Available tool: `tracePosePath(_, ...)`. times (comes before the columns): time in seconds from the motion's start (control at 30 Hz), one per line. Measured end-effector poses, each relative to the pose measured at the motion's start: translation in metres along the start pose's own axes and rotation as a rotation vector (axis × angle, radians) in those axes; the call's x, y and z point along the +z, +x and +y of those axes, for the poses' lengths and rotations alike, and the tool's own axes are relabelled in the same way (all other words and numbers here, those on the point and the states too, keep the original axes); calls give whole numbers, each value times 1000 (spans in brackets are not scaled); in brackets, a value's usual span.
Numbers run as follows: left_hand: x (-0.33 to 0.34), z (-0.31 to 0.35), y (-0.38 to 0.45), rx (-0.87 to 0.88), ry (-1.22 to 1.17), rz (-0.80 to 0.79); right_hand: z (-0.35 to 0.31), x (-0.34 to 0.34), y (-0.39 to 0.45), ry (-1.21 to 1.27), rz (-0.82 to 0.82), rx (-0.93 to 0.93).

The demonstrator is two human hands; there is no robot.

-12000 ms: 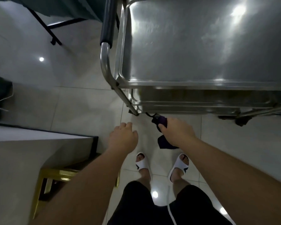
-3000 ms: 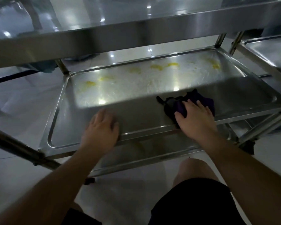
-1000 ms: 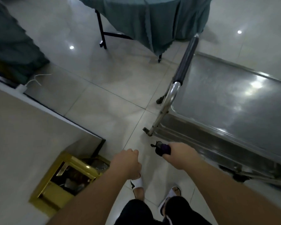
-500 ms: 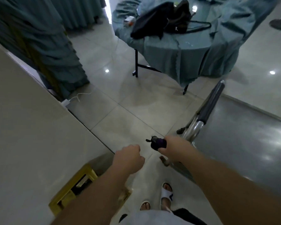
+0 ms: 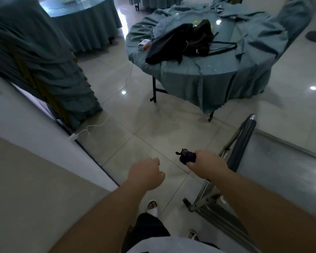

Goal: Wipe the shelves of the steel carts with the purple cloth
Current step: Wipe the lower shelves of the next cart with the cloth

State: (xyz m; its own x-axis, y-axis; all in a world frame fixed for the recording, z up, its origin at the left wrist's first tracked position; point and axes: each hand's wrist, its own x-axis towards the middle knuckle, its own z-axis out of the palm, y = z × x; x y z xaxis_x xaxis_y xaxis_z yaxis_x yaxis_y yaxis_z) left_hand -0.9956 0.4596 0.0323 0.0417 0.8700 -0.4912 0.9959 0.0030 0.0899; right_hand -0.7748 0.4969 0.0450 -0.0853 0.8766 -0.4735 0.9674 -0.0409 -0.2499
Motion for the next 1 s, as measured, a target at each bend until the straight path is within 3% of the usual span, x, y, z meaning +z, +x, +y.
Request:
tracePosePath(0.4,-106,-68,212,213,199,-24,-66,-48,148,41,70,274)
tracePosePath(0.53,-141,-78,271,233,166,-56,-85,-65,182,88,100,316)
tracePosePath(1.0,-214,20,423,415,236,-54,1,-149,315,206,117,509)
